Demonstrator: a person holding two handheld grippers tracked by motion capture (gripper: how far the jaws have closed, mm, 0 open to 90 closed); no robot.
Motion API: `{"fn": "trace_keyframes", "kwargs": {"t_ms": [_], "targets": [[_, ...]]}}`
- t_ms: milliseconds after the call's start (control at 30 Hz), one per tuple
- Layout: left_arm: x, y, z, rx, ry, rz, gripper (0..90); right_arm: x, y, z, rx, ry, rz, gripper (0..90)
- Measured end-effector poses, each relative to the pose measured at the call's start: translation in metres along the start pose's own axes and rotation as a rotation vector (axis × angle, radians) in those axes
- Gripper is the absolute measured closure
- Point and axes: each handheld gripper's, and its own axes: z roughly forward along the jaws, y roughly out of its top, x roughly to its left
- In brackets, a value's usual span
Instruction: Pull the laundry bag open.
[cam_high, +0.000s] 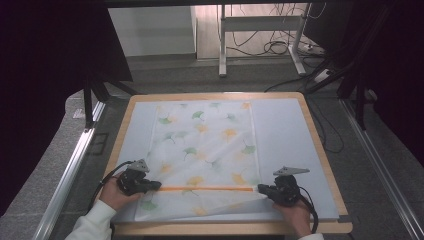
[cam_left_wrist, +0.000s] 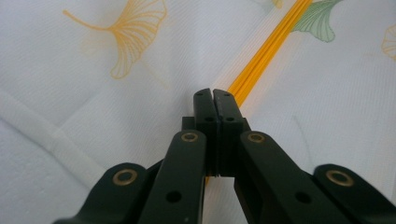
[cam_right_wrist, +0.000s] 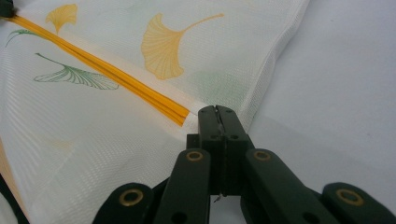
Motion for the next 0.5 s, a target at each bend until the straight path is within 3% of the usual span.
{"fn": "trace_keyframes", "kwargs": {"t_ms": [500], "targets": [[0.0051,-0.0080,-0.0062,-0.007,0.003,-0.022,90.0,-0.0001,0.0000,0.0000,0.000,0.000,0.000,89.5]]}}
